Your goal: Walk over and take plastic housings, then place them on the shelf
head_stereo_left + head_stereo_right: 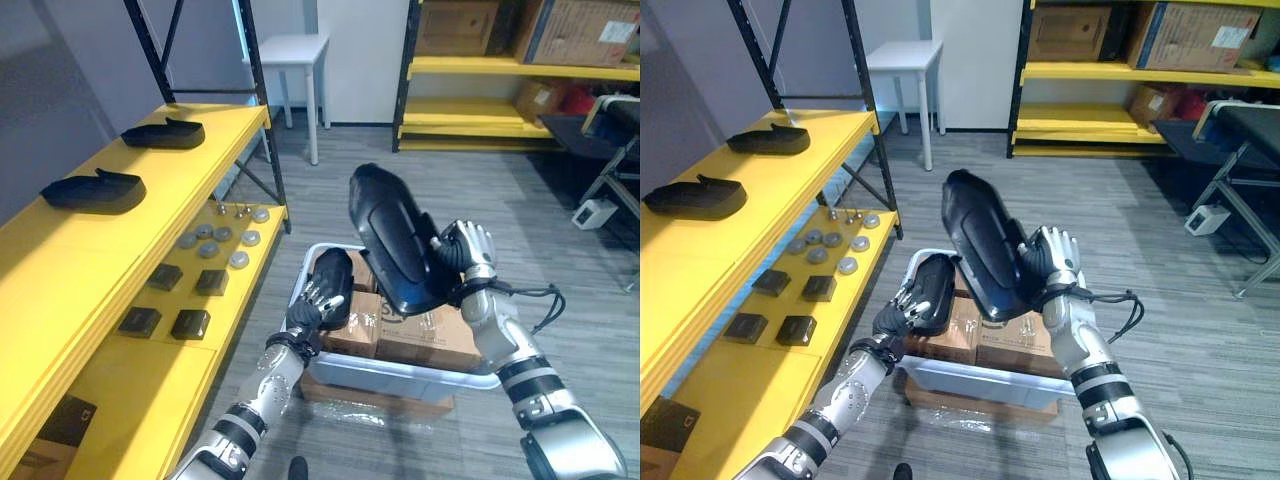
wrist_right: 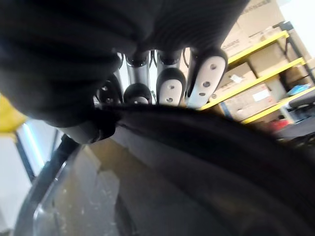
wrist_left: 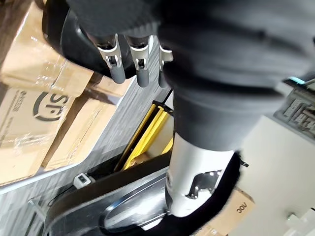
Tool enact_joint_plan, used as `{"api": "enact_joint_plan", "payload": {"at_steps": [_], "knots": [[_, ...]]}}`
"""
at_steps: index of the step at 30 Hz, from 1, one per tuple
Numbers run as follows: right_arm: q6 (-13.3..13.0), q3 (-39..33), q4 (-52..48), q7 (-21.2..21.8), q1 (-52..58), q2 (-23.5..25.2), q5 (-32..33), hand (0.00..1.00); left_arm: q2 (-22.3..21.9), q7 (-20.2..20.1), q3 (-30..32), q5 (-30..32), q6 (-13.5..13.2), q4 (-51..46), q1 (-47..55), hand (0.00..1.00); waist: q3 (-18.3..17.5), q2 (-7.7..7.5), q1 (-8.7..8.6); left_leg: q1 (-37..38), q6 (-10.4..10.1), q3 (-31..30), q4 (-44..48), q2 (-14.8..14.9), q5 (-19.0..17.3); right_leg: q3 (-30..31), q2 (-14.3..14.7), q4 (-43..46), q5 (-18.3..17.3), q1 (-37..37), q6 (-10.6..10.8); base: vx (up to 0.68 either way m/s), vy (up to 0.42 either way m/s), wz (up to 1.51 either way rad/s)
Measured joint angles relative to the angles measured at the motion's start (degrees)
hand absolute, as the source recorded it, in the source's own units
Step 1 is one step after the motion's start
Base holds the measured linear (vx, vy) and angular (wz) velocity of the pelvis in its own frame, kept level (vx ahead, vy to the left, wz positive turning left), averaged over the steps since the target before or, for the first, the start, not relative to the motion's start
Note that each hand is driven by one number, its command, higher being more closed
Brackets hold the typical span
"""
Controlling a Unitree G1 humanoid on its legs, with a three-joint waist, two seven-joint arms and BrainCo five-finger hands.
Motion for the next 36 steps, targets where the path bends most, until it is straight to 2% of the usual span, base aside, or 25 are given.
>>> {"api": "enact_joint_plan", "payload": {"at_steps": [4,10,11,15,20,23,25,27,28,29,30,31,32,33,34,35,36], "knots": [[-0.40,2.98,-5.23,-0.65,4.16,3.86,0.15,1.00,-1.44,1.49,-0.96,-0.56,-0.01,0.47,-1.53,0.00,-1.20,-0.17,-0.02,0.03,-0.19,0.01,0.00,0.17,-0.16,-0.03,0.27,-0.81,0.33,0.43,-0.02,0.00,0.001,-0.02],[-2.03,8.15,-5.71,-1.63,6.15,7.39,1.55,1.00,-1.80,3.54,-2.48,-1.99,-0.11,2.64,-2.64,0.00,-2.13,-0.28,0.30,0.11,-0.13,0.07,0.02,0.10,0.17,0.04,0.20,-0.96,0.34,0.88,-0.03,0.02,0.001,0.00],[-2.13,8.37,-5.70,-1.74,6.24,7.33,2.31,1.00,-1.84,3.61,-2.85,-3.37,-0.12,2.63,-2.64,1.00,-2.17,-0.32,0.70,0.19,-0.14,0.05,0.02,0.08,0.17,0.03,0.19,-0.96,0.34,0.98,-0.03,0.00,0.000,0.00],[-2.23,8.80,-5.82,-2.27,7.73,7.42,4.60,1.00,-1.81,4.29,-3.21,-4.86,-0.28,2.63,-2.64,1.00,-2.31,-0.49,0.95,0.61,-0.19,-0.01,0.01,0.03,0.10,-0.05,0.16,-1.05,0.34,1.48,-0.03,0.00,0.000,0.00],[-2.33,9.60,-7.87,-2.92,11.27,7.31,8.98,1.00,-1.90,6.87,-2.51,-6.55,-1.97,2.63,-2.46,1.00,-2.66,-0.58,0.81,1.57,-0.56,-0.06,0.01,0.05,-0.48,-0.16,0.23,-1.55,0.33,2.38,-0.03,0.00,0.000,0.00],[-4.86,10.53,-8.97,-3.83,13.13,7.31,10.45,1.00,-2.80,9.67,0.01,-6.62,-3.93,1.87,-1.27,1.00,-2.94,-0.57,0.82,1.41,-0.66,-0.55,0.03,-0.07,-0.42,-0.76,0.35,-1.84,0.32,2.67,-0.03,0.01,-0.005,0.10],[-7.18,12.00,-11.59,-4.31,15.27,7.52,11.52,1.00,-4.75,11.46,3.01,-4.88,-5.52,-3.31,4.35,1.00,-3.60,-0.66,1.07,0.01,-0.28,-2.07,0.08,-0.58,0.07,-2.34,0.44,-1.90,0.09,2.48,0.03,0.06,-0.007,0.31],[-8.86,12.23,-11.73,-4.33,16.93,8.11,12.67,1.00,-5.99,12.12,3.71,-3.59,-6.26,-6.12,8.25,1.00,-3.62,-0.67,2.28,-0.92,-0.47,-3.62,0.08,-1.26,0.43,-4.51,0.40,-1.51,-0.55,2.51,-0.02,0.06,-0.008,0.65],[-9.43,12.96,-11.61,-4.35,18.29,8.96,13.87,1.00,-6.53,12.54,4.62,-2.24,-6.44,-7.96,11.26,1.00,-3.75,-0.61,2.87,-2.14,0.19,-3.63,0.02,-1.86,0.16,-7.61,0.29,-0.57,-1.41,2.58,0.09,0.03,-0.007,0.85],[-9.57,13.16,-11.74,-4.36,18.53,9.08,14.06,1.00,-6.61,12.57,4.83,-1.96,-6.44,-8.36,11.76,1.00,-3.77,-0.61,2.82,-2.61,0.29,-3.04,0.01,-1.87,0.09,-8.36,0.24,-0.47,-1.51,2.68,0.11,0.03,0.000,1.36],[-10.62,13.31,-11.93,-4.51,19.42,9.60,15.16,1.00,-6.86,12.77,5.44,-0.07,-6.45,-10.41,13.84,1.00,-3.79,-1.02,2.81,-4.67,3.60,3.30,0.55,-1.85,-2.46,-13.61,-0.48,-0.58,-1.60,3.01,0.12,0.04,0.005,1.31],[-11.14,13.49,-11.93,-4.51,19.36,9.57,15.39,1.00,-7.04,12.80,6.00,0.79,-6.45,-11.30,14.54,1.00,-3.56,-1.39,2.84,-5.89,5.12,7.51,1.68,-1.84,-3.83,-16.23,-1.12,-0.58,-1.60,3.09,0.13,0.09,0.028,2.04],[-11.71,14.35,-11.78,-4.52,18.82,9.51,15.86,1.00,-7.36,12.87,7.22,2.31,-6.46,-12.68,15.66,1.00,-3.55,-1.40,3.40,-8.36,7.33,17.23,5.13,-1.24,-5.12,-20.51,-2.05,-0.26,-2.26,3.58,1.09,0.16,0.054,2.06],[-12.03,15.13,-11.40,-4.52,18.31,9.94,16.26,1.00,-6.91,13.22,8.18,4.32,-6.46,-14.96,17.22,1.00,-3.54,-1.49,4.45,-8.80,8.82,27.17,6.86,0.16,-4.94,-24.65,-2.64,0.34,-3.49,4.84,2.18,0.20,0.061,2.05],[-12.54,15.57,-11.06,-4.52,17.98,10.27,16.47,1.00,-6.61,13.40,8.74,5.59,-6.46,-16.56,18.34,1.00,-3.61,-1.63,4.79,-8.82,9.30,31.79,7.44,0.56,-4.76,-26.74,-3.02,0.86,-3.91,5.39,2.56,0.30,0.062,2.00],[-13.54,16.74,-9.99,-4.51,16.68,11.10,16.51,1.00,-6.39,14.03,10.46,9.69,-6.46,-20.27,20.68,1.00,-3.67,-1.66,5.14,-8.71,11.67,38.30,7.82,0.62,-4.14,-30.24,-3.92,2.02,-4.41,6.44,3.32,0.37,0.071,1.80],[-14.07,17.49,-9.16,-4.48,15.50,12.33,16.50,1.00,-5.86,14.47,12.74,14.65,-6.40,-23.79,22.35,1.00,-3.62,-1.75,6.66,-8.87,12.96,38.20,7.47,-1.10,-4.19,-32.68,-4.96,2.92,-4.51,6.72,3.46,0.37,0.083,1.52]]}}
